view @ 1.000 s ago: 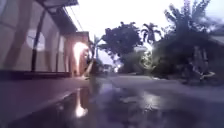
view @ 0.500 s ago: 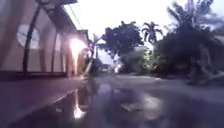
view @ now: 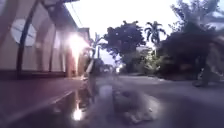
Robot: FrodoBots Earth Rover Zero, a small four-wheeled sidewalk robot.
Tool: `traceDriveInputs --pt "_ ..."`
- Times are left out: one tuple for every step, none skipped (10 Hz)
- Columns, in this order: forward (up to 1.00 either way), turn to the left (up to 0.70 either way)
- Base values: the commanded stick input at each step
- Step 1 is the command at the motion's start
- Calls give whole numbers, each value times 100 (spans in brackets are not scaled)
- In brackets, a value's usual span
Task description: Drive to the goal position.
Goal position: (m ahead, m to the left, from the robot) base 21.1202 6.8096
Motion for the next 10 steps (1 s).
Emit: traceDriveInputs --pt "70 -27" --pt "70 -5" --pt "70 0" --pt "70 0" --pt "70 0" --pt "70 0" --pt "70 0" --pt "70 0" --pt "70 0" --pt "70 0"
